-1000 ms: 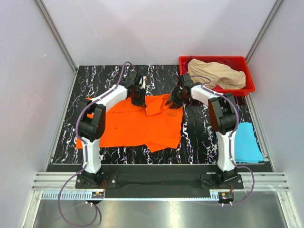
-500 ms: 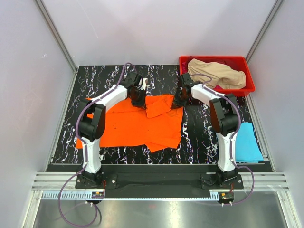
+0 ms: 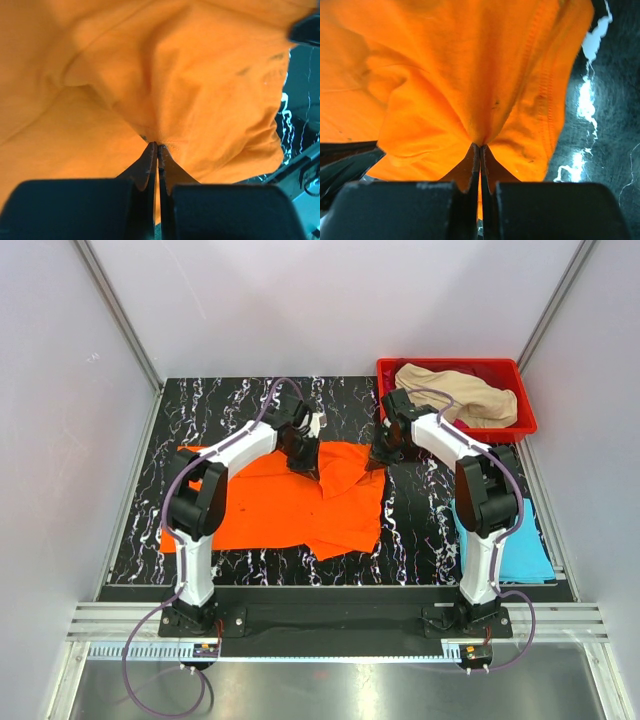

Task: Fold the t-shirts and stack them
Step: Fold the tshirt

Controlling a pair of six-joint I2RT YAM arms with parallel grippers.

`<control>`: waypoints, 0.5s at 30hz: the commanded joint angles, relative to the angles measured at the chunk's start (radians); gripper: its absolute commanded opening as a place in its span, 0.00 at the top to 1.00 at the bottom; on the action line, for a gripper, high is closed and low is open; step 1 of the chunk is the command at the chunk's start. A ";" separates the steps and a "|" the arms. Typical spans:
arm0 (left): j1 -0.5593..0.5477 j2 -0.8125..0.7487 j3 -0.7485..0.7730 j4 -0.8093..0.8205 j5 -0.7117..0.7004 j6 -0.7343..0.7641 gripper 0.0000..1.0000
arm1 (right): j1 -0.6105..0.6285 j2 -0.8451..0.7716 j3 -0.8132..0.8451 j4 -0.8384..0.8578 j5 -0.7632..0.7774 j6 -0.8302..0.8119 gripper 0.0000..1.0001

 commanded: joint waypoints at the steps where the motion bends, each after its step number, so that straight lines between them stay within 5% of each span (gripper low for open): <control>1: -0.006 0.005 0.043 -0.015 0.045 0.016 0.98 | -0.004 -0.023 -0.028 0.000 -0.017 -0.019 1.00; 15: -0.031 0.053 0.102 -0.020 0.144 0.004 0.94 | -0.059 0.105 0.090 -0.011 0.101 -0.150 0.97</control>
